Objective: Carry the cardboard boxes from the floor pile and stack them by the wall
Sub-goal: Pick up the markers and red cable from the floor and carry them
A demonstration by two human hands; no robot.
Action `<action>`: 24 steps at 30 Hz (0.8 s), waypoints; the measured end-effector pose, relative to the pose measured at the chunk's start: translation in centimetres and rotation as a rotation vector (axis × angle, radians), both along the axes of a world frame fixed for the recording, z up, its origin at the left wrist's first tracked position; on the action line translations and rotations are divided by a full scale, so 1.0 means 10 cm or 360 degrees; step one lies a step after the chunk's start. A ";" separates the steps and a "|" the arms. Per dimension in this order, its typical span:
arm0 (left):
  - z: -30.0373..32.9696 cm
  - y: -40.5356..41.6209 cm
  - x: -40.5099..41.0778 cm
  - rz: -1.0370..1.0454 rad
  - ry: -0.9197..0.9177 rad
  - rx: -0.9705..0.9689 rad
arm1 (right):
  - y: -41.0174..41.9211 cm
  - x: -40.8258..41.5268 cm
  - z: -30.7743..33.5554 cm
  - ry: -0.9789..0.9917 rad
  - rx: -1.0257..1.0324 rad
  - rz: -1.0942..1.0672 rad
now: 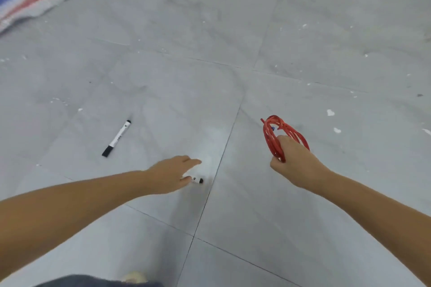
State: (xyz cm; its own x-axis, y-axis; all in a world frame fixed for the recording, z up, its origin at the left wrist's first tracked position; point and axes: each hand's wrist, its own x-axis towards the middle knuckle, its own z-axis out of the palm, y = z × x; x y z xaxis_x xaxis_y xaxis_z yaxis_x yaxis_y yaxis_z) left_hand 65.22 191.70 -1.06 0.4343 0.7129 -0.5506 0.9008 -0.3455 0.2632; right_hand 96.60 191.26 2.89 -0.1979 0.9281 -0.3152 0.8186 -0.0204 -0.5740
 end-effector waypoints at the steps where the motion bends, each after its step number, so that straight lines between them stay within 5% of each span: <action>1: -0.09 -0.02 -0.23 0.0094 0.0019 0.0043 | 0.05 -0.18 -0.02 0.0012 -0.0016 0.0023; 5: -0.54 -0.12 -0.73 0.0178 0.0054 0.0267 | 0.15 -0.79 -0.18 0.0055 -0.0040 0.0050; 10: -0.90 -0.18 -0.63 -0.0106 -0.0109 0.0685 | 0.12 -1.27 -0.31 0.0060 -0.0075 0.0015; 15: -0.96 -0.06 -0.71 -0.0117 0.0072 0.0686 | 0.15 -1.68 -0.34 0.0094 -0.0110 -0.0024; 18: -0.95 0.17 -1.02 0.0597 -0.0113 0.0426 | 0.21 -1.86 -0.34 0.0067 -0.0106 -0.0005; 20: -0.91 0.37 -1.31 0.1110 -0.0202 0.0530 | 0.26 -1.94 -0.33 0.0049 -0.0112 -0.0012; 24: -0.89 0.77 -1.87 0.1421 -0.0056 0.0768 | 0.31 -2.07 -0.29 0.0091 -0.0150 -0.0087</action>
